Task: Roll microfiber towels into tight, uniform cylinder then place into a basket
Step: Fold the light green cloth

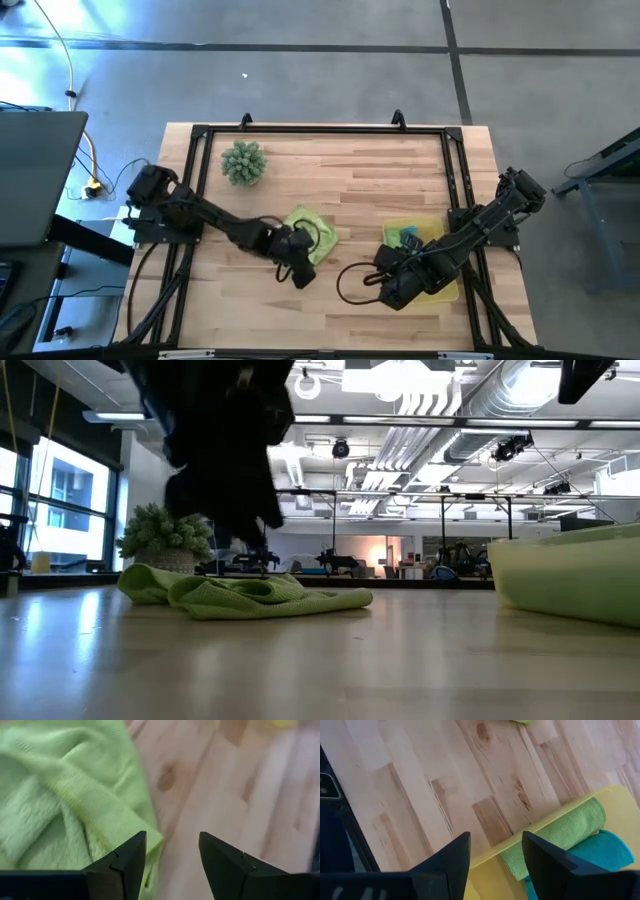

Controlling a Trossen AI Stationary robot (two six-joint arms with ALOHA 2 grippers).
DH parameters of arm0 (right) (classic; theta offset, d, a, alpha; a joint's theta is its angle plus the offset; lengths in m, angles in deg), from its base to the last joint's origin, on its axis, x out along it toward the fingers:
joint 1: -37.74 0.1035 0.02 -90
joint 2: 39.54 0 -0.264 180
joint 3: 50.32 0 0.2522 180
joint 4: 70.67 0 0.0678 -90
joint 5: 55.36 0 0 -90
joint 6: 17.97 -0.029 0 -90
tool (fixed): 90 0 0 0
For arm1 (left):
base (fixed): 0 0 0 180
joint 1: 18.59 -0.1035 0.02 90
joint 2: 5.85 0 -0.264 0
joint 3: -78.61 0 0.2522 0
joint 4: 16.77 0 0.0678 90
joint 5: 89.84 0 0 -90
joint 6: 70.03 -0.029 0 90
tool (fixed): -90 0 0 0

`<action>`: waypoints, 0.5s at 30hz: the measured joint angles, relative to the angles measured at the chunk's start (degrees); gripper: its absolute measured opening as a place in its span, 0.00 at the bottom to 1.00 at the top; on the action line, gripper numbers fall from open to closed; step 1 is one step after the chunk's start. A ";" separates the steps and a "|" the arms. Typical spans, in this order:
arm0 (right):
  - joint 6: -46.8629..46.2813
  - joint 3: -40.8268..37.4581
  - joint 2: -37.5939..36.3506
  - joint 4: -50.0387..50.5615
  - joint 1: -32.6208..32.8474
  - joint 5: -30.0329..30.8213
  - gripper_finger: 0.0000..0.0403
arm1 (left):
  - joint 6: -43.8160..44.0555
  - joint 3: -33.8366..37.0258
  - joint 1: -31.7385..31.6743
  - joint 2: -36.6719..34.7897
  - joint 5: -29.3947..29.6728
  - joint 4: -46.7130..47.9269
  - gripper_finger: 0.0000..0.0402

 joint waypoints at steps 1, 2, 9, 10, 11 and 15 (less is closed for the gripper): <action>-0.01 0.00 0.00 -0.18 -0.01 0.00 0.43 | 2.32 -0.02 0.68 0.25 2.02 0.88 0.43; -0.02 0.00 0.00 -0.40 0.00 0.00 0.43 | 4.24 0.04 1.32 0.52 4.01 2.10 0.43; -2.89 0.00 0.00 -2.85 -0.37 0.22 0.43 | 4.35 0.03 2.90 2.89 9.05 7.84 0.43; -3.24 0.00 -0.02 -3.27 -0.38 0.16 0.43 | 2.88 0.05 2.95 2.89 9.42 9.06 0.43; -3.46 0.00 -0.02 -3.64 -0.38 0.15 0.43 | 1.69 0.05 2.95 2.89 9.80 9.86 0.43; -2.75 0.00 -0.02 -6.01 -0.49 0.22 0.43 | -3.82 0.05 3.11 2.72 14.48 15.95 0.43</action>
